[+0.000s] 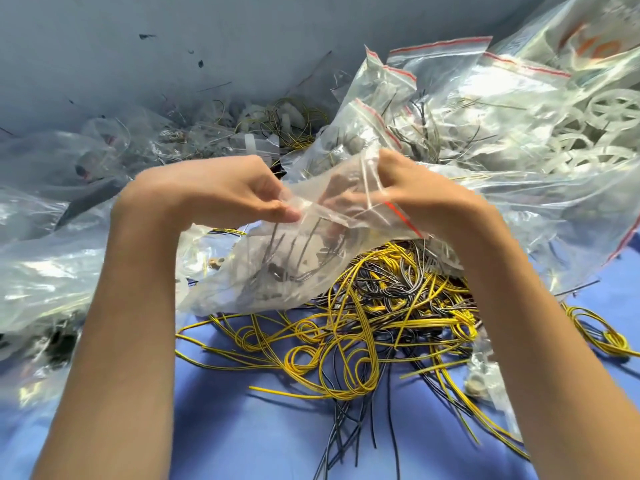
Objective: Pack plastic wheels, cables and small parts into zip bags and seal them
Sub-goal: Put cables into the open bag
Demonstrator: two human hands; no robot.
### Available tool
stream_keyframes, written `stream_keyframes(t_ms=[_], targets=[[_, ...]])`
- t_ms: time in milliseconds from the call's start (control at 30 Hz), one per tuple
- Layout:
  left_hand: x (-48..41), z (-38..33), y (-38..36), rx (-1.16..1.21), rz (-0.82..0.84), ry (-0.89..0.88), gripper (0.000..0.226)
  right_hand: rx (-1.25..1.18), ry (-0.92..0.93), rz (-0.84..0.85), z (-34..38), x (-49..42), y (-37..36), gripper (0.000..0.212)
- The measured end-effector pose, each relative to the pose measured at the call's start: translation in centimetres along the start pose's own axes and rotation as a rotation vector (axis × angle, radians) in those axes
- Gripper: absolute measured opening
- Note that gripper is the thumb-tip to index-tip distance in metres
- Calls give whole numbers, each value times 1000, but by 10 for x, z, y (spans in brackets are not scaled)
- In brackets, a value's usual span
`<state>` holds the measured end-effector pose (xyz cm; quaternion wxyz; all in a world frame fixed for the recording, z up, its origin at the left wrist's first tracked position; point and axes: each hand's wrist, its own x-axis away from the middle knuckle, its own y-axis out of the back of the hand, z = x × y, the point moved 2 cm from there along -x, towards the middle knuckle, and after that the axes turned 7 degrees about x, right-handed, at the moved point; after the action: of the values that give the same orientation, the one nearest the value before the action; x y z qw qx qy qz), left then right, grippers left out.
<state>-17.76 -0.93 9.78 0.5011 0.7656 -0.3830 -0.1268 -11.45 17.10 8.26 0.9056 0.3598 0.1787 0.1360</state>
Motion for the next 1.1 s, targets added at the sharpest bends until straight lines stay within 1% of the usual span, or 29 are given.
stream_keyframes(t_ms=[33, 133, 200, 267, 367, 467, 500, 533, 567, 600, 633, 667, 700, 733, 767, 833, 867, 900, 933, 1000, 1033, 1067, 1100], targets=[[1, 3, 1, -2, -9, 15, 54, -58, -36, -40, 0, 1, 4, 13], [4, 5, 4, -21, -31, 43, 60, -218, -134, -190, -5, 5, 17, 17], [7, 10, 7, -42, -51, 65, 62, -374, -119, -291, -7, 8, 27, 27], [9, 17, 9, -34, -83, 105, 57, -493, -63, -419, -6, 12, 38, 28], [12, 20, 8, -1, -72, 144, 47, -504, -72, -672, -15, 20, 58, 23], [11, 24, 8, -6, -50, 169, 38, -473, -182, -953, -25, 28, 73, 15], [10, 25, 9, -22, -49, 185, 33, -495, -215, -1039, -28, 31, 77, 13], [10, 27, 9, -36, -50, 202, 27, -524, -242, -1107, -30, 33, 80, 12], [10, 30, 9, -48, -51, 212, 22, -551, -270, -1134, -32, 35, 82, 11], [9, 33, 8, -62, -57, 218, 17, -568, -293, -1099, -35, 35, 83, 11], [8, 36, 8, -71, -70, 224, 14, -564, -309, -1001, -38, 35, 82, 13], [7, 39, 7, -60, -87, 230, 13, -500, -331, -866, -39, 34, 80, 15], [5, 40, 6, -39, -106, 237, 13, -360, -363, -725, -38, 35, 77, 15], [3, 41, 6, -26, -121, 247, 14, -175, -400, -622, -37, 36, 73, 17], [2, 41, 5, -19, -131, 253, 14, 23, -432, -575, -38, 35, 70, 22], [-2, 44, 2, -11, -145, 254, 12, 354, -490, -625, -33, 33, 66, 32], [-2, 46, 2, -2, -158, 258, 10, 446, -505, -630, -26, 32, 65, 32], [-3, 48, 2, 9, -174, 266, 10, 466, -520, -554, -24, 31, 63, 28], [-2, 50, 3, 14, -192, 277, 10, 432, -534, -402, -25, 30, 60, 26], [-2, 53, 4, -4, -226, 305, 12, 381, -573, 19, -24, 30, 45, 28], [-2, 53, 4, -15, -230, 312, 14, 390, -594, 203, -25, 31, 36, 26], [-2, 53, 3, -15, -231, 316, 14, 422, -607, 325, -27, 30, 28, 23], [-2, 53, 2, -12, -229, 316, 13, 484, -606, 368, -30, 27, 22, 21]])
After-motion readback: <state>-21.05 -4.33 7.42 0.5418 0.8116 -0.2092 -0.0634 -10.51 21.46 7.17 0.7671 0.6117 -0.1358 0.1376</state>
